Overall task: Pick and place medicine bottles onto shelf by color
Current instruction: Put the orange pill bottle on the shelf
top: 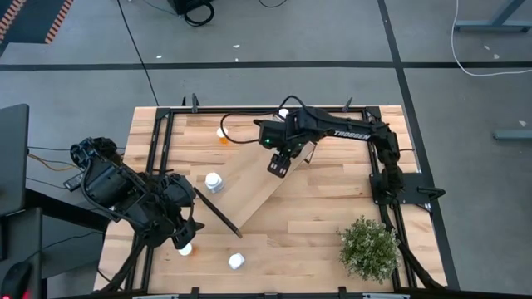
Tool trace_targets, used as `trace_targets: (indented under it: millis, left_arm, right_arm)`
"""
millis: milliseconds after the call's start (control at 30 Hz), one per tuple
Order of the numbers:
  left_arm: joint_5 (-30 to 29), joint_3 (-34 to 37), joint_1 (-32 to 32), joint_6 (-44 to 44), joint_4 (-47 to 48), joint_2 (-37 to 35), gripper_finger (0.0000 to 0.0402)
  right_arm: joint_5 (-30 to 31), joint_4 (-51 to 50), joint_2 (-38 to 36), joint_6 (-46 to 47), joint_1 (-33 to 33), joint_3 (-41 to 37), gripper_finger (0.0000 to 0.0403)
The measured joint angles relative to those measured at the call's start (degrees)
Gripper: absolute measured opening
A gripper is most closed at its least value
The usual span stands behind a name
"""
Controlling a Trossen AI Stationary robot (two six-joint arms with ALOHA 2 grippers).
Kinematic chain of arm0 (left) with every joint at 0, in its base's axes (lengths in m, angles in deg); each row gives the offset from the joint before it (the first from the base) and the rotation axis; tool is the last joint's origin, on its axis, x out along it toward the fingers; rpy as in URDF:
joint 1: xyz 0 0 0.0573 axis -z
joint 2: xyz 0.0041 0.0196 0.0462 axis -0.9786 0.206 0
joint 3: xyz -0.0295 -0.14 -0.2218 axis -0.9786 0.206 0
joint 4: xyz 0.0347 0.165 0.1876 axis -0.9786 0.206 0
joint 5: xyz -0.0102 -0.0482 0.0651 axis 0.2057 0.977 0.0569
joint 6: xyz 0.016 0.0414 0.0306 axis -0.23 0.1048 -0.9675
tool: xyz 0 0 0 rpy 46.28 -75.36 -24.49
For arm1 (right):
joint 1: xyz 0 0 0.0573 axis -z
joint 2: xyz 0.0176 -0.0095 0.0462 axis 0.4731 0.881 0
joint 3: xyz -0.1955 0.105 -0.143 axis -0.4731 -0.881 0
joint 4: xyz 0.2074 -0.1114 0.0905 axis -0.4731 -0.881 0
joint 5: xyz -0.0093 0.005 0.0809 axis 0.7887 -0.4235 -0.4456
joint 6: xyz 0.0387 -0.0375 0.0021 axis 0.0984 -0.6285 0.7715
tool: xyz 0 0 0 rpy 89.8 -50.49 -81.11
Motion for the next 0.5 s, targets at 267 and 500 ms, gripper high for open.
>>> trace_targets:
  millis: [267, 500]
  left_arm:
    - [-0.1, 0.0, 0.0, -0.5, 0.0, 0.0, 0.0352]
    - [-0.1, 0.0, 0.0, -0.7, 0.0, 0.0, 0.0352]
  right_arm:
    - [1.0, 3.5, 0.0, 3.0, -2.1, 0.0, 0.0225]
    - [1.5, 3.4, 0.0, 4.4, -2.4, -1.9, 0.0225]
